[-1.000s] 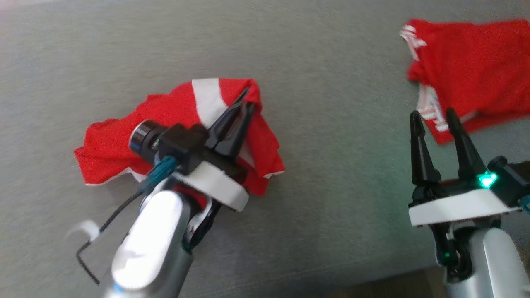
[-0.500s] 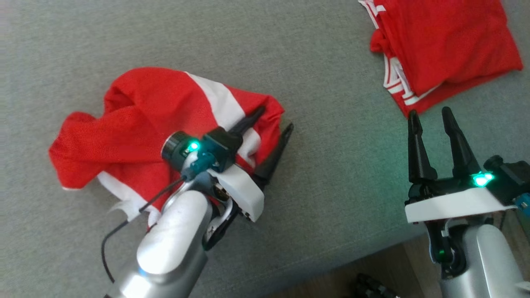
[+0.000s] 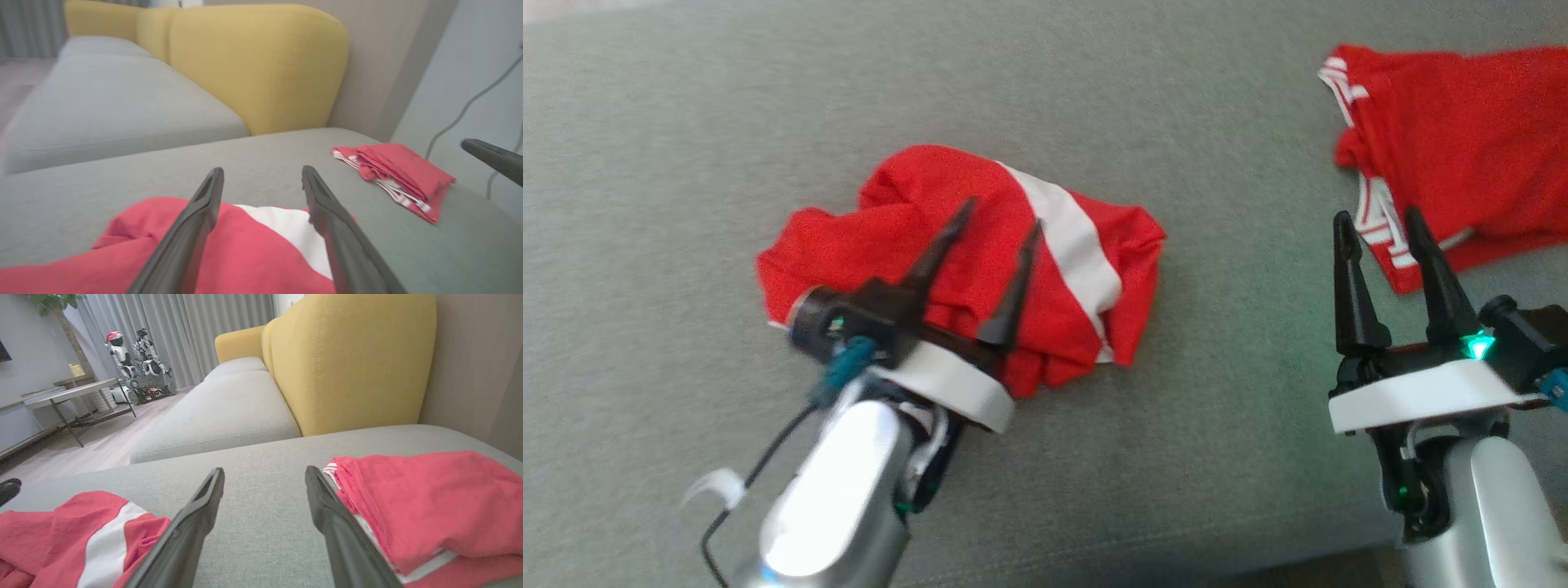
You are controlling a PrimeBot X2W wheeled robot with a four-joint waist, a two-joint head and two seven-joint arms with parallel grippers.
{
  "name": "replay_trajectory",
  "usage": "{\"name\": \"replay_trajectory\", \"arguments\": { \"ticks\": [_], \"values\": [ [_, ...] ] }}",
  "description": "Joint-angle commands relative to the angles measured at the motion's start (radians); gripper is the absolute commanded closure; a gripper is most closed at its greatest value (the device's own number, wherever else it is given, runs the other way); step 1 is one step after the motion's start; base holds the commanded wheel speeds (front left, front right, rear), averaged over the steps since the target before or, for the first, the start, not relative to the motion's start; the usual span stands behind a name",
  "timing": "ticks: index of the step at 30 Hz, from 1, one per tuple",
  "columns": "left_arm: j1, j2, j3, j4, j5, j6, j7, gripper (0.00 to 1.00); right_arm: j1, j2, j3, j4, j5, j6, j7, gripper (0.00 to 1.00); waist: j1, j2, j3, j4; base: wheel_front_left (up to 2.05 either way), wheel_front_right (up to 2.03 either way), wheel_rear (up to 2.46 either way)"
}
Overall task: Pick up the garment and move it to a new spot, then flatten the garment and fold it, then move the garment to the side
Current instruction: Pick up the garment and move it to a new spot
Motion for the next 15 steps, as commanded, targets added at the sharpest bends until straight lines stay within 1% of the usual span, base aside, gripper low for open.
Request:
{"name": "replay_trajectory", "arguments": {
  "ticks": [1, 4, 8, 11, 15],
  "values": [
    [-0.007, 0.017, 0.049, -0.046, -0.006, 0.017, -0.011, 0.0, 0.006, -0.004, 0.018, -0.041, -0.011, -0.001, 0.01, 0.0, 0.0, 0.0, -0.044, 0.046, 0.0, 0.0, 0.0],
    [0.022, 0.041, 0.106, -0.065, -0.012, 0.057, -0.021, 0.0, 0.017, -0.004, 0.017, -0.044, -0.023, -0.001, 0.024, 0.0, 0.0, 0.0, -0.07, 0.076, 0.0, 0.0, 0.0],
    [0.064, 0.08, 0.183, -0.087, -0.018, 0.097, -0.028, 0.0, 0.03, -0.004, 0.021, -0.049, -0.041, -0.001, 0.04, 0.0, 0.0, 0.0, -0.1, 0.108, 0.0, 0.0, 0.0],
    [0.105, 0.113, 0.233, -0.093, -0.024, 0.113, -0.03, 0.0, 0.042, -0.004, 0.021, -0.05, -0.051, -0.001, 0.051, 0.0, 0.0, 0.0, -0.12, 0.127, 0.0, 0.0, 0.0],
    [0.163, 0.149, 0.281, -0.105, -0.032, 0.118, -0.031, 0.0, 0.06, -0.004, 0.023, -0.052, -0.062, -0.001, 0.063, 0.0, 0.0, 0.0, -0.145, 0.142, 0.0, 0.0, 0.0]
  ]
}}
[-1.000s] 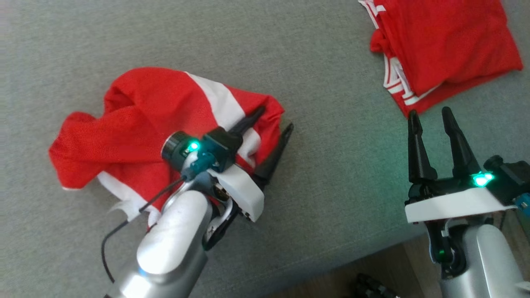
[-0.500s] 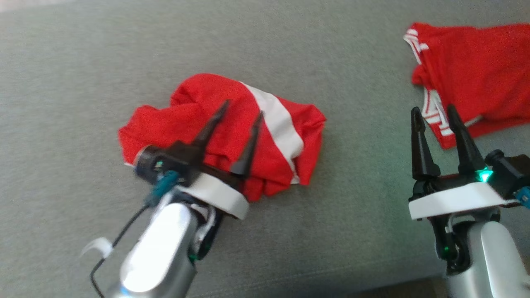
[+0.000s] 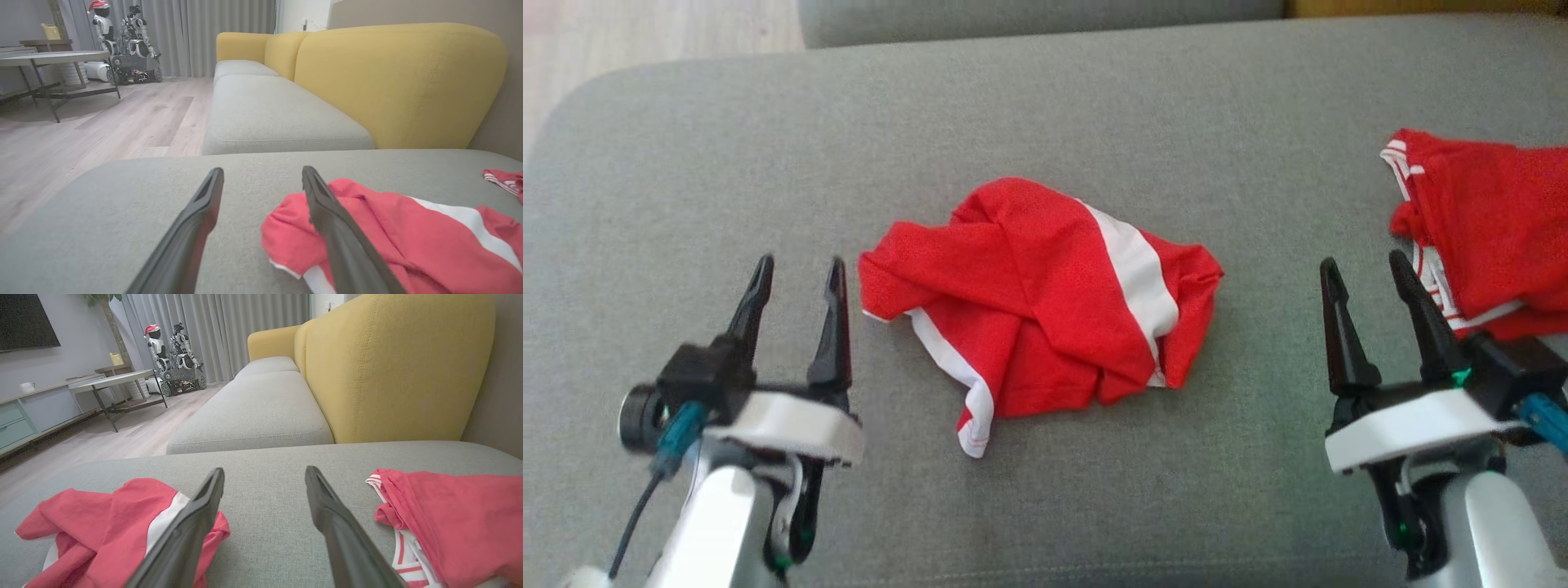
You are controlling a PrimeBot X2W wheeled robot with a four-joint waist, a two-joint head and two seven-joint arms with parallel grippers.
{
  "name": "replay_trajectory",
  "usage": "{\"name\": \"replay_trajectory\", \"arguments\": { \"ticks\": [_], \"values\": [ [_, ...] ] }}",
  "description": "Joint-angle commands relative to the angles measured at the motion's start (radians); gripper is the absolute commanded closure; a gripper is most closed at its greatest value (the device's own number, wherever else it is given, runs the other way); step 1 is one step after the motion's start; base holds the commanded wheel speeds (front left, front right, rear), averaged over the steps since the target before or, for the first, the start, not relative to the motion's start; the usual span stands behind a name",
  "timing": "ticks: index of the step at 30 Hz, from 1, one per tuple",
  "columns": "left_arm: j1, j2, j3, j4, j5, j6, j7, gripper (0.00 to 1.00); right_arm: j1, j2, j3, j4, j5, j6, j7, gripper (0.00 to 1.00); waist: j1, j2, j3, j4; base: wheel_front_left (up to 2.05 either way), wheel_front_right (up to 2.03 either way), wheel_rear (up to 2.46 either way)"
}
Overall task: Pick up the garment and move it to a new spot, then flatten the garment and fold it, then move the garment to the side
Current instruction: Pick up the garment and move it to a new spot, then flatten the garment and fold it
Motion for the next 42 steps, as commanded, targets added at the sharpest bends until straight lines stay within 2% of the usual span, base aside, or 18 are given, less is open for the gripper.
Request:
{"name": "replay_trajectory", "arguments": {
  "ticks": [1, 15, 21, 42],
  "values": [
    [-0.01, 0.025, 0.044, -0.041, -0.01, 0.006, -0.012, 0.0, -0.003, -0.004, 0.022, -0.036, -0.01, -0.001, 0.005, 0.0, 0.0, -0.0001, -0.019, 0.012, 0.0, 0.0, 0.0],
    [0.155, 0.035, 0.057, -0.064, -0.03, -0.002, -0.012, 0.0, 0.096, -0.004, 0.027, -0.046, -0.022, -0.001, 0.035, 0.0, 0.0, -0.0001, -0.115, 0.005, 0.0, 0.0, 0.0],
    [0.202, 0.033, 0.051, -0.084, -0.034, 0.016, 0.001, 0.0, 0.129, -0.004, 0.029, -0.066, -0.029, -0.001, 0.045, 0.0, 0.0, -0.0001, -0.145, 0.0, 0.0, 0.0, 0.0],
    [0.208, 0.037, 0.046, -0.097, -0.049, 0.033, 0.008, 0.0, 0.144, -0.004, 0.035, -0.104, -0.031, -0.001, 0.067, 0.0, 0.0, -0.0001, -0.151, 0.01, 0.0, 0.0, 0.0]
  ]
}}
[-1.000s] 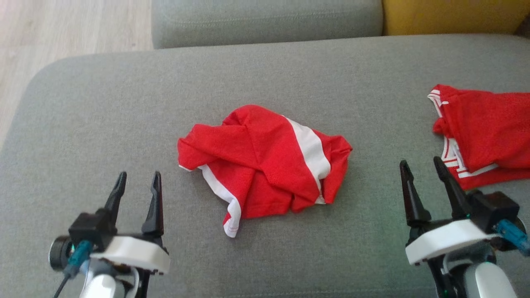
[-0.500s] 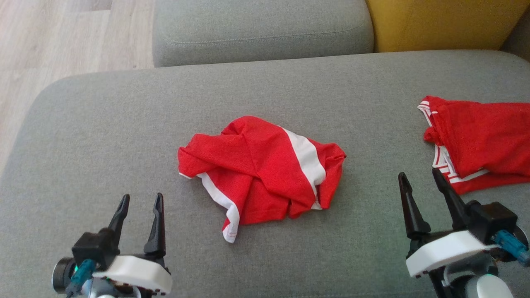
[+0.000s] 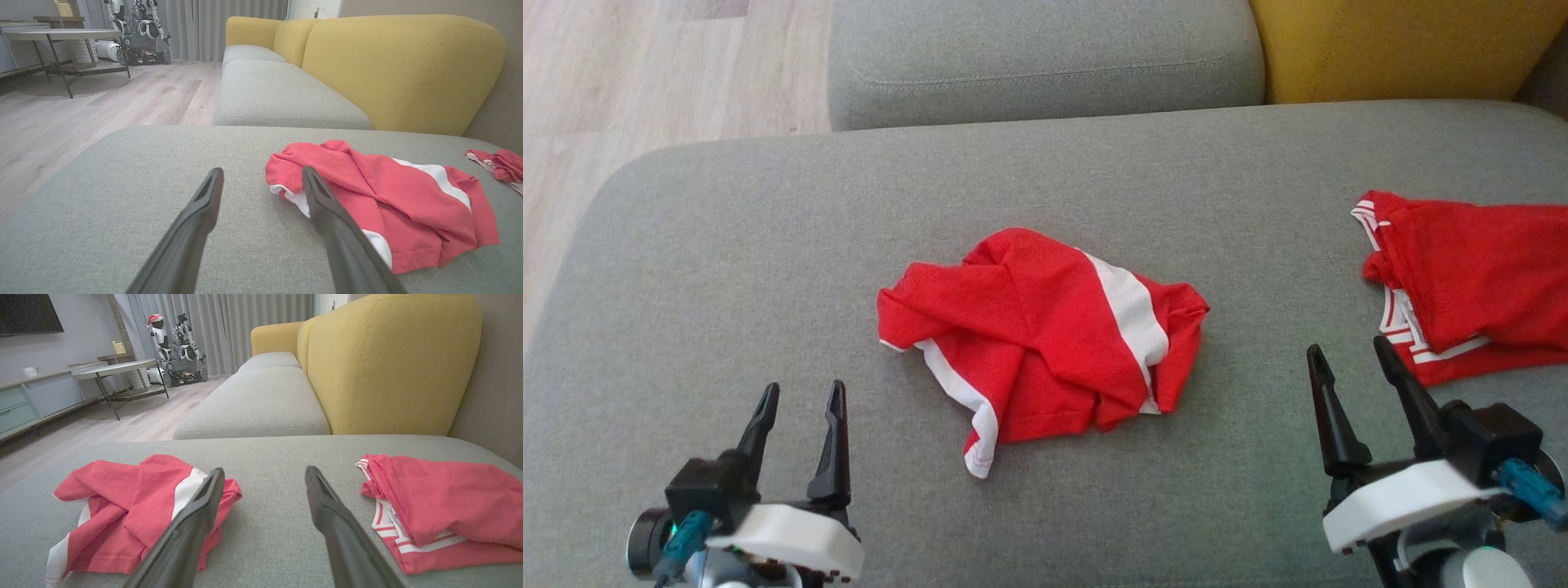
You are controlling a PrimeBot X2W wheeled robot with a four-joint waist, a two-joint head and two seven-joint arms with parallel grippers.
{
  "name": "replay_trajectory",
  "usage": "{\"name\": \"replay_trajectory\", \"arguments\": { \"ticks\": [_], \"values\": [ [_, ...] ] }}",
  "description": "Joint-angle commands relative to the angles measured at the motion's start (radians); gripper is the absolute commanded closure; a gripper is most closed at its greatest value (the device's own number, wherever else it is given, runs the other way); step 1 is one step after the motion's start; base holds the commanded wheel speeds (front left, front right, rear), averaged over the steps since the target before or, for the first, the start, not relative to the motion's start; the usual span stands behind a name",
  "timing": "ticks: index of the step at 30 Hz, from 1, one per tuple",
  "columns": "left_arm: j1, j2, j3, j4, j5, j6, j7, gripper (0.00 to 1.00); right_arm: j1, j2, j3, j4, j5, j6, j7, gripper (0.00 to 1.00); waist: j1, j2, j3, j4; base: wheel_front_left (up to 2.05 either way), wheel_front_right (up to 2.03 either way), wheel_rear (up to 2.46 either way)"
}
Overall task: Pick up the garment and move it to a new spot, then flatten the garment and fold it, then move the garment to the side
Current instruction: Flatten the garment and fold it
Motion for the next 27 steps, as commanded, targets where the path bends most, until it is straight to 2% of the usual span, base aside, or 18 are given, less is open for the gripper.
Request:
{"name": "replay_trajectory", "arguments": {
  "ticks": [1, 11, 16, 27],
  "values": [
    [-0.049, 0.016, 0.038, -0.032, -0.005, 0.008, -0.004, 0.0, -0.031, -0.005, 0.025, -0.039, 0.008, -0.001, 0.006, 0.0, 0.0001, 0.0, 0.001, 0.001, 0.0, 0.0, 0.0],
    [-0.058, 0.009, 0.029, -0.043, -0.007, 0.015, -0.006, 0.0, -0.032, -0.005, 0.024, -0.044, 0.009, -0.001, 0.015, 0.0, 0.0001, 0.0, 0.011, 0.008, 0.0, 0.0, 0.0],
    [-0.084, 0.007, 0.022, -0.045, -0.006, 0.009, -0.009, 0.0, -0.037, -0.005, 0.043, -0.034, 0.006, -0.001, 0.027, 0.0, 0.0001, 0.0, 0.028, 0.034, 0.0, 0.0, 0.0],
    [-0.198, -0.037, -0.002, -0.023, 0.011, -0.022, -0.021, 0.0, -0.103, -0.005, 0.284, 0.118, 0.051, -0.001, 0.035, 0.0, 0.0001, 0.0, 0.101, 0.171, 0.0, 0.0, 0.0]
  ]
}}
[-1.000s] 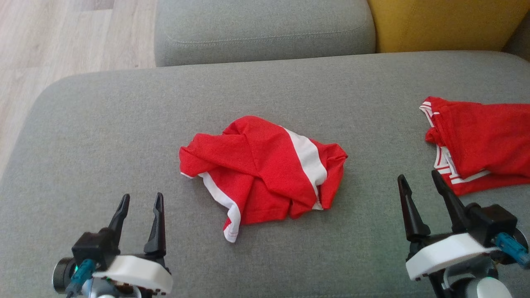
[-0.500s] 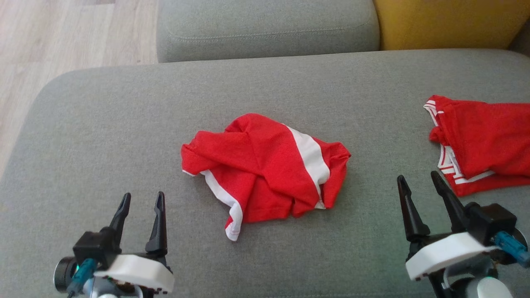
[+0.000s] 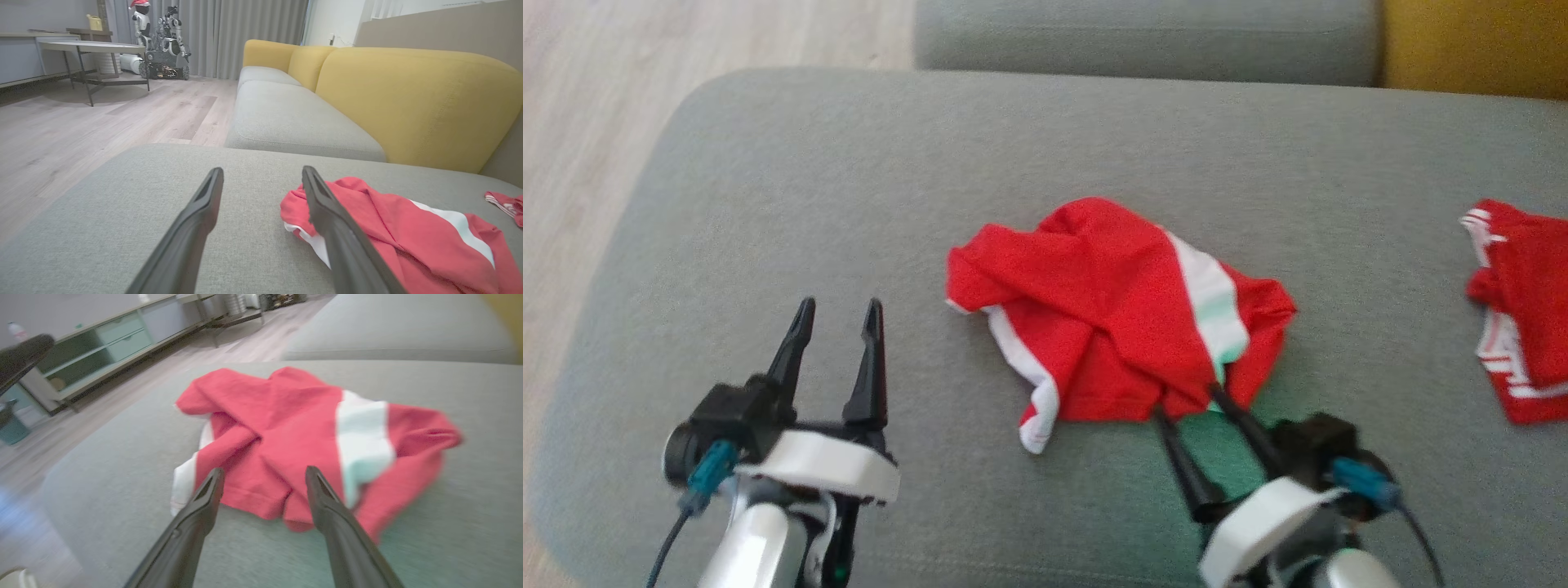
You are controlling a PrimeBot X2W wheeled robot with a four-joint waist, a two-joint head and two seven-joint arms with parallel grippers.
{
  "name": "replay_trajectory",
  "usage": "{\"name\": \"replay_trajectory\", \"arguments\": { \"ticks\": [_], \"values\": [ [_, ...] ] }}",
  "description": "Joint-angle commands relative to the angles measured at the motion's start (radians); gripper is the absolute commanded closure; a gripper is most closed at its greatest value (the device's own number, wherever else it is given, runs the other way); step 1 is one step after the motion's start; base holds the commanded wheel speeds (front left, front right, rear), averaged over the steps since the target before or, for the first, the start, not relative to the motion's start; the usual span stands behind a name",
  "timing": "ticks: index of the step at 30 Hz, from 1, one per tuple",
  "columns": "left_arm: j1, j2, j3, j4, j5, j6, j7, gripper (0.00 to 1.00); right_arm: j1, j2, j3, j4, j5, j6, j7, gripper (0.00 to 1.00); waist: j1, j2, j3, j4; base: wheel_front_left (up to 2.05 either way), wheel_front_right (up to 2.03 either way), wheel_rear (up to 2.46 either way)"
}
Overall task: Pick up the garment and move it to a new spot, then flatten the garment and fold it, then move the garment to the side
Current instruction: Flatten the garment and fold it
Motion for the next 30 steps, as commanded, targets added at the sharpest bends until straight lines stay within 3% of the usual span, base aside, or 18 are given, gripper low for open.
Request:
{"name": "replay_trajectory", "arguments": {
  "ticks": [1, 9, 14, 15, 16, 17, 24, 30],
  "values": [
    [-0.061, 0.003, 0.034, -0.027, 0.01, -0.005, -0.011, 0.0, -0.056, -0.004, 0.043, -0.019, 0.014, -0.001, -0.003, 0.0, 0.0, 0.0, 0.033, 0.05, 0.0, 0.0, 0.0],
    [-0.115, -0.056, 0.035, -0.028, 0.038, -0.036, -0.013, 0.0, -0.165, -0.004, 0.221, 0.194, 0.073, -0.001, -0.026, 0.0, 0.0, 0.0, 0.076, 0.17, 0.0, 0.0, 0.0],
    [-0.122, -0.079, 0.046, -0.035, 0.056, -0.052, -0.013, 0.0, -0.22, -0.004, 0.236, 0.311, 0.067, -0.001, -0.031, 0.0, 0.0, 0.0, 0.094, 0.208, 0.0, 0.0, 0.0],
    [-0.122, -0.082, 0.05, -0.036, 0.059, -0.056, -0.013, 0.0, -0.229, -0.004, 0.235, 0.323, 0.07, -0.001, -0.036, 0.31, 0.0, 0.0, 0.096, 0.21, 0.0, 0.0, 0.0],
    [-0.121, -0.085, 0.055, -0.036, 0.062, -0.058, -0.013, 0.0, -0.238, -0.004, 0.232, 0.336, 0.067, -0.001, -0.038, 0.71, 0.0, 0.0, 0.098, 0.211, 0.0, 0.0, 0.0],
    [-0.12, -0.087, 0.059, -0.037, 0.065, -0.06, -0.013, 0.0, -0.244, -0.004, 0.232, 0.345, 0.069, -0.001, -0.04, 1.0, 0.0, 0.0, 0.099, 0.21, 0.0, 0.0, 0.0],
    [-0.108, -0.097, 0.095, -0.038, 0.088, -0.072, -0.013, 0.0, -0.258, -0.004, 0.194, 0.327, 0.056, -0.001, -0.057, 1.0, 0.0, 0.0, 0.102, 0.155, 0.0, 0.0, 0.0],
    [-0.109, -0.101, 0.119, -0.045, 0.106, -0.088, -0.013, 0.0, -0.228, -0.005, 0.104, 0.204, 0.029, -0.001, -0.055, 1.0, 0.0, 0.0, 0.108, 0.074, 0.0, 0.0, 0.0]
  ]
}}
